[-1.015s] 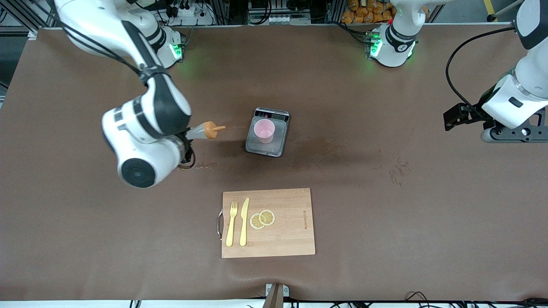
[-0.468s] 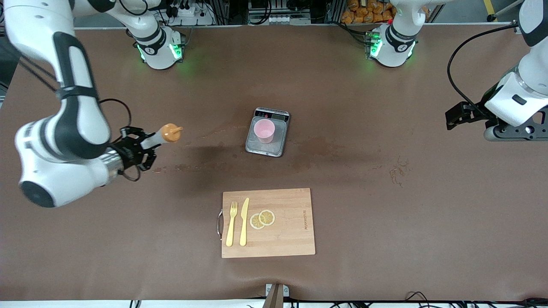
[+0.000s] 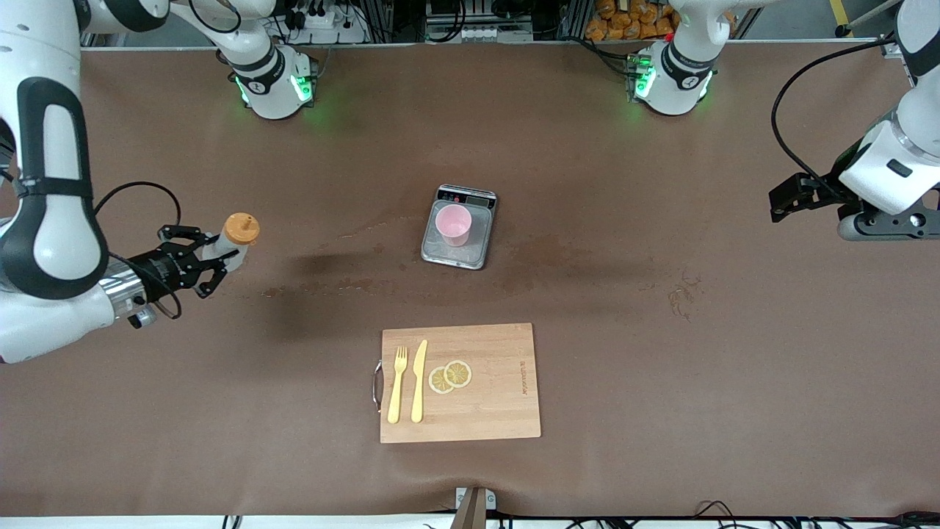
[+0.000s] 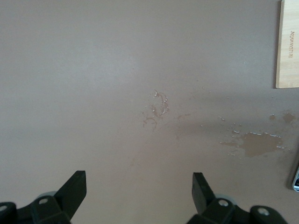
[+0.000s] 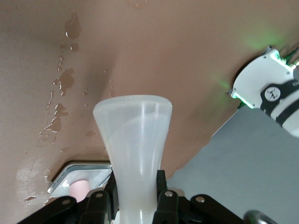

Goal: Add sauce to pink cup with both arms
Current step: 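Carry the bottle back and set it upright on the table with the right gripper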

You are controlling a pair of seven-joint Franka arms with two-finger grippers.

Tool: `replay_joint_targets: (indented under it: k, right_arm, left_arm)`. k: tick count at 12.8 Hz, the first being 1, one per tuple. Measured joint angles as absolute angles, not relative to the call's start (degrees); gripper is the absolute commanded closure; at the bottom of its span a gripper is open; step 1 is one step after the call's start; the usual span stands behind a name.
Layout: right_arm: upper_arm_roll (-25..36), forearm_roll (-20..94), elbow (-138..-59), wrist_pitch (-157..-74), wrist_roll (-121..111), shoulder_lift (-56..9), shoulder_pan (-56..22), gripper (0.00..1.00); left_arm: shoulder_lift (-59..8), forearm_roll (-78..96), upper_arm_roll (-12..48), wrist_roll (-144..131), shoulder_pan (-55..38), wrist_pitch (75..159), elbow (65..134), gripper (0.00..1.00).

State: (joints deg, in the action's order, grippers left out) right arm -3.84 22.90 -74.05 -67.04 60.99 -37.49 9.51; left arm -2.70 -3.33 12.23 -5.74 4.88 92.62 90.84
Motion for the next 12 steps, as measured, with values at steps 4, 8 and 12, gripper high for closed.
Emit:
replay_joint_targets:
  k: [4, 8, 12]
  right_arm:
    - [-3.7, 26.4, -76.4, -67.2, 47.5, -42.5, 17.5, 0.92]
    - [-3.7, 29.5, -76.7, -67.4, 38.3, -48.8, 23.1, 0.85]
    - [-3.7, 30.0, -76.8, -68.0, 32.5, -52.5, 24.2, 0.85]
  left_arm:
    - [-2.7, -3.3, 12.2, -5.7, 4.9, 92.6, 90.9, 0.00]
    - [-2.7, -3.3, 12.2, -5.7, 4.9, 92.6, 91.1, 0.00]
    - [-2.7, -3.3, 12.2, -5.7, 4.9, 92.6, 91.3, 0.00]
